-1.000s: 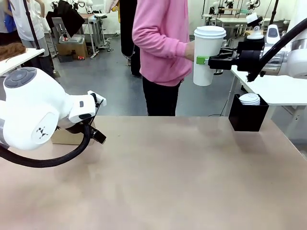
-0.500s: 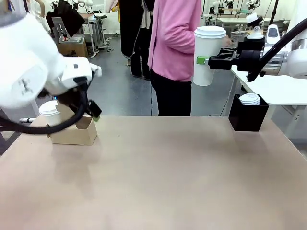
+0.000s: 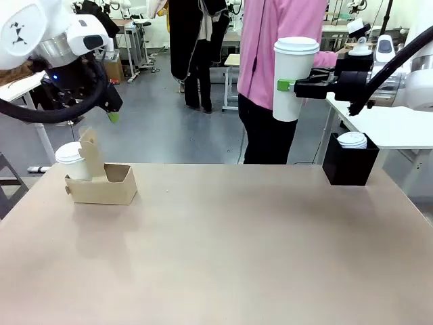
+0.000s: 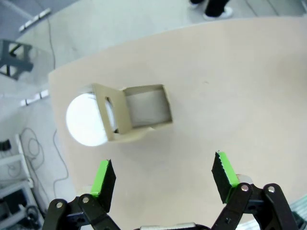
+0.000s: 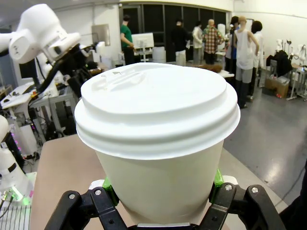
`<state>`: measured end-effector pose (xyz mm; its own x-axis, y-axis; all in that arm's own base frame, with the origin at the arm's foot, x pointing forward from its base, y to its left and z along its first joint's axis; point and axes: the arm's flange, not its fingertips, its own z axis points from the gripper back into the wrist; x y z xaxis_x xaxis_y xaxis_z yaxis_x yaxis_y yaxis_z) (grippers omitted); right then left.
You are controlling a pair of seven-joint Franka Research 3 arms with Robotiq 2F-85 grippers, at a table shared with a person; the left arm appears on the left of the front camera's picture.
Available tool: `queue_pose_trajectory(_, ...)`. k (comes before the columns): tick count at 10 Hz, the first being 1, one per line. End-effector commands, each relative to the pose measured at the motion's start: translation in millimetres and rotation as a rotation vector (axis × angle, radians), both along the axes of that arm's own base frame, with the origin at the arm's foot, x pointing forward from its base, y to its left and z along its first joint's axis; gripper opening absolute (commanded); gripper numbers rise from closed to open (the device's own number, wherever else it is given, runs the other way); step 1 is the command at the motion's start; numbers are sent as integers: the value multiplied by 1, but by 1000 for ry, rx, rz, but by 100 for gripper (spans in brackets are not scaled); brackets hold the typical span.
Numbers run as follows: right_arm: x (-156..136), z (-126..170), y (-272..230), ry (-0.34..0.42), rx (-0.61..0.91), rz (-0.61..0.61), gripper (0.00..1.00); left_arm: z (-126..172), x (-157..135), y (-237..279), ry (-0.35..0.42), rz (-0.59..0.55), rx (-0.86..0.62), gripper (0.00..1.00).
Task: Pour a drink into a cup and package it in a carrier.
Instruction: Position the Cup Carrier in the center of the table.
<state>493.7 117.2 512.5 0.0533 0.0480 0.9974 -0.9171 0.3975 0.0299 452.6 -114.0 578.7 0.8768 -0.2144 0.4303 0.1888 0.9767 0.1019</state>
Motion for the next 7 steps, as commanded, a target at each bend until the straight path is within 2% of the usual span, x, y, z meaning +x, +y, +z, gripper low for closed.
queue_pose_trajectory(1,0,2,2,-8,0,4,80,-10,29,10,39,119,-10,100)
queue_pose_trajectory(4,0,2,2,-8,0,4,80,-34,55,37,73,222,-24,100)
queue_pose_trajectory(7,0,2,2,-8,0,4,80,-55,66,49,81,276,-30,100)
